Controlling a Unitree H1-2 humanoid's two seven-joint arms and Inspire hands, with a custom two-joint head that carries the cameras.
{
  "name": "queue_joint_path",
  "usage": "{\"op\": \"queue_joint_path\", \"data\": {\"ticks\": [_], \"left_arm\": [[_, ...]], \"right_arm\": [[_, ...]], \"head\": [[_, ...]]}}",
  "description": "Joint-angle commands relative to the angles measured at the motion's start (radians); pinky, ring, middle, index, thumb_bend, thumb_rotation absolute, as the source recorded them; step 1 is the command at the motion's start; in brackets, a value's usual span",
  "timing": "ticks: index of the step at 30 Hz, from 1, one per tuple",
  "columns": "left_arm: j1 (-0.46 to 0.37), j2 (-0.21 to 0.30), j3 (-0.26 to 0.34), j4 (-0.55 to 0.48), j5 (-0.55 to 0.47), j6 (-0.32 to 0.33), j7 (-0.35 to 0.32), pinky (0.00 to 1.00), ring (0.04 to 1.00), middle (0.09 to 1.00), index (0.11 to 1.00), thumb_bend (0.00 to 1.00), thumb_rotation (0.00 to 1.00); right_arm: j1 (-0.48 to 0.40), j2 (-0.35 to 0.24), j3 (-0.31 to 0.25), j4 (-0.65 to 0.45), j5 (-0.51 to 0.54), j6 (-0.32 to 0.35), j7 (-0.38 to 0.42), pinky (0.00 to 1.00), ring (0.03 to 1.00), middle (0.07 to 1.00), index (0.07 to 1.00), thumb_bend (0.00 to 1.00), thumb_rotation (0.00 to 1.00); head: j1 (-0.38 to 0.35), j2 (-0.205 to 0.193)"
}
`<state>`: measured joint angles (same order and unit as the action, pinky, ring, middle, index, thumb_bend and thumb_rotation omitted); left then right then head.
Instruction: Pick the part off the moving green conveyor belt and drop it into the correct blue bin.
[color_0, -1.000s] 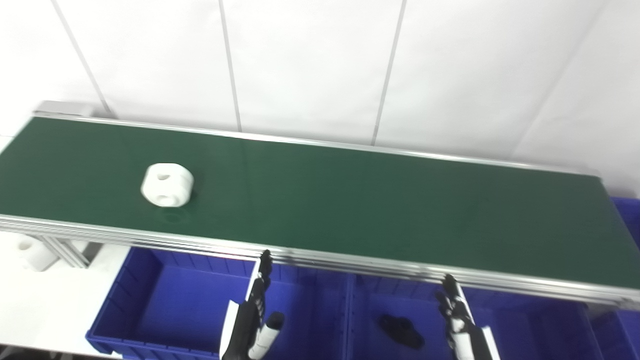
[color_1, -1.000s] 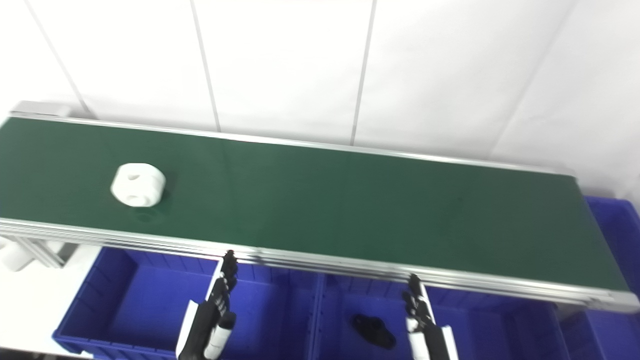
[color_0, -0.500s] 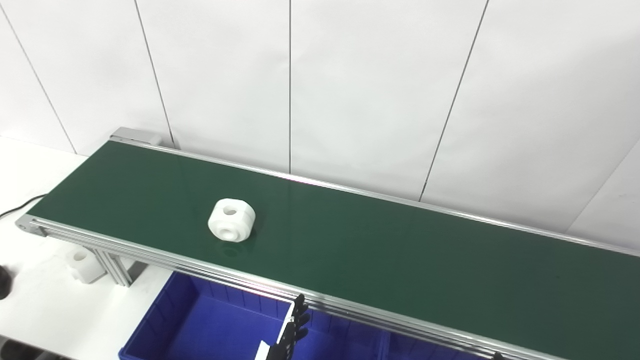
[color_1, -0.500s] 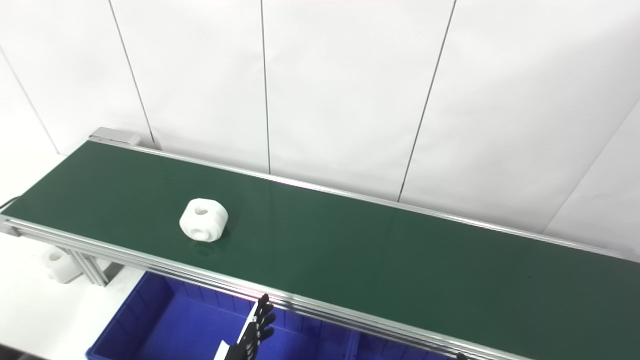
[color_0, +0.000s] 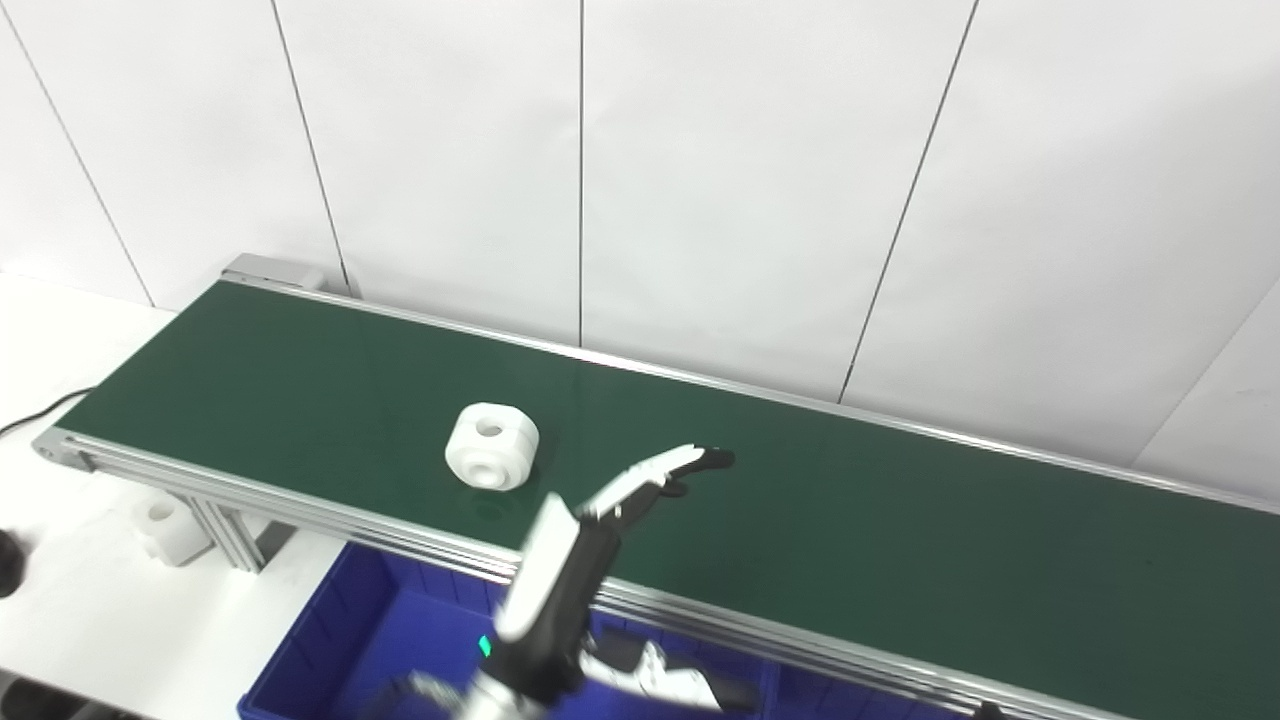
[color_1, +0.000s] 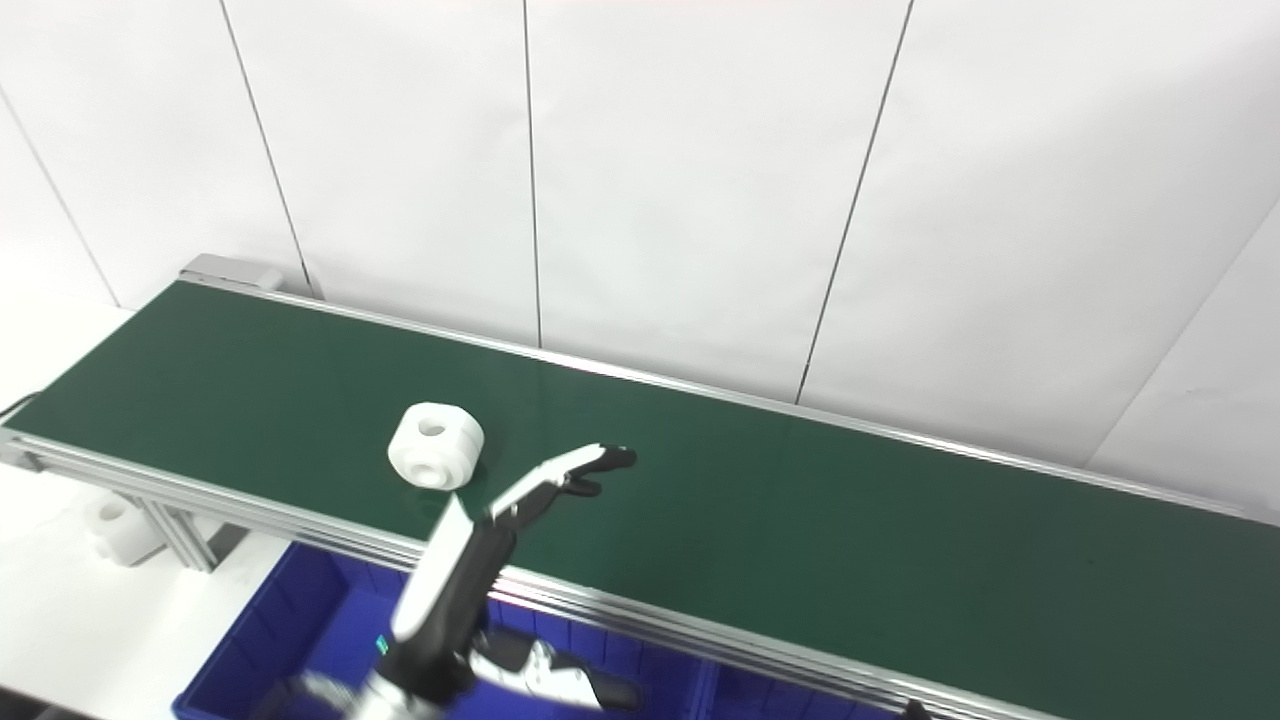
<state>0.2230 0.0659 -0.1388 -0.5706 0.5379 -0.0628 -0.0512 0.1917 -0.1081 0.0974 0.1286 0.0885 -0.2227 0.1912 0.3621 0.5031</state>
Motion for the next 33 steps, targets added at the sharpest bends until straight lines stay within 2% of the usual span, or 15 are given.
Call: {"op": "queue_joint_path", "data": {"ticks": [1, 3, 6, 8, 10, 12, 15, 20, 23, 28, 33], "left_arm": [[-0.133, 0.070, 0.033, -0.114, 0.037, 0.227, -0.194, 0.76, 0.809, 0.821, 0.805, 0.94, 0.48], [-0.213, 0.125, 0.044, -0.137, 0.057, 0.321, -0.283, 0.80, 0.829, 0.832, 0.808, 0.93, 0.45], [-0.400, 0.248, 0.045, -0.098, 0.070, 0.487, -0.459, 0.81, 0.826, 0.830, 0.818, 0.93, 0.41], [-0.475, 0.303, 0.031, -0.047, 0.090, 0.523, -0.523, 0.81, 0.836, 0.840, 0.836, 0.93, 0.41], [-0.517, 0.334, 0.015, -0.005, 0.110, 0.529, -0.549, 0.82, 0.842, 0.847, 0.844, 0.94, 0.41], [-0.558, 0.360, -0.002, 0.075, 0.117, 0.508, -0.537, 0.82, 0.847, 0.850, 0.841, 0.95, 0.39], [-0.603, 0.398, -0.027, 0.203, 0.130, 0.442, -0.503, 0.83, 0.854, 0.850, 0.839, 0.98, 0.41], [-0.640, 0.426, -0.050, 0.353, 0.135, 0.360, -0.450, 0.89, 0.882, 0.868, 0.842, 0.98, 0.39], [-0.659, 0.429, -0.068, 0.434, 0.136, 0.326, -0.422, 0.88, 0.880, 0.869, 0.838, 0.98, 0.39], [-0.683, 0.414, -0.099, 0.534, 0.132, 0.319, -0.404, 0.90, 0.894, 0.882, 0.845, 0.98, 0.39], [-0.676, 0.395, -0.113, 0.629, 0.133, 0.281, -0.330, 0.90, 0.900, 0.884, 0.841, 0.98, 0.36]], "right_arm": [[-0.019, 0.010, 0.007, -0.038, 0.006, -0.031, 0.014, 1.00, 1.000, 1.000, 1.000, 0.81, 1.00], [-0.021, 0.015, 0.010, -0.038, 0.008, -0.027, 0.014, 1.00, 1.000, 1.000, 1.000, 0.81, 1.00], [-0.024, 0.019, 0.018, -0.040, -0.002, -0.025, 0.009, 1.00, 1.000, 1.000, 1.000, 0.82, 1.00], [-0.025, 0.023, 0.022, -0.044, -0.009, -0.025, 0.004, 1.00, 1.000, 1.000, 1.000, 0.82, 1.00], [-0.024, 0.029, 0.025, -0.049, -0.021, -0.025, -0.003, 1.00, 1.000, 1.000, 1.000, 0.82, 1.00], [-0.022, 0.034, 0.027, -0.054, -0.031, -0.024, -0.008, 1.00, 1.000, 1.000, 1.000, 0.82, 1.00], [-0.018, 0.042, 0.030, -0.064, -0.041, -0.018, -0.012, 1.00, 1.000, 1.000, 1.000, 0.83, 1.00], [-0.013, 0.045, 0.037, -0.079, -0.065, -0.012, -0.018, 1.00, 1.000, 1.000, 1.000, 0.85, 1.00], [-0.010, 0.046, 0.039, -0.085, -0.079, -0.012, -0.023, 1.00, 1.000, 1.000, 1.000, 0.85, 1.00], [-0.004, 0.044, 0.045, -0.096, -0.098, -0.007, -0.031, 1.00, 0.995, 1.000, 1.000, 0.86, 1.00], [0.006, 0.045, 0.050, -0.110, -0.110, -0.006, -0.032, 1.00, 0.986, 1.000, 1.000, 0.87, 1.00]], "head": [[0.001, 0.001], [-0.002, 0.004], [-0.010, 0.009], [-0.014, 0.012], [-0.019, 0.015], [-0.026, 0.019], [-0.040, 0.021], [-0.053, 0.025], [-0.059, 0.030], [-0.068, 0.036], [-0.082, 0.044]]}}
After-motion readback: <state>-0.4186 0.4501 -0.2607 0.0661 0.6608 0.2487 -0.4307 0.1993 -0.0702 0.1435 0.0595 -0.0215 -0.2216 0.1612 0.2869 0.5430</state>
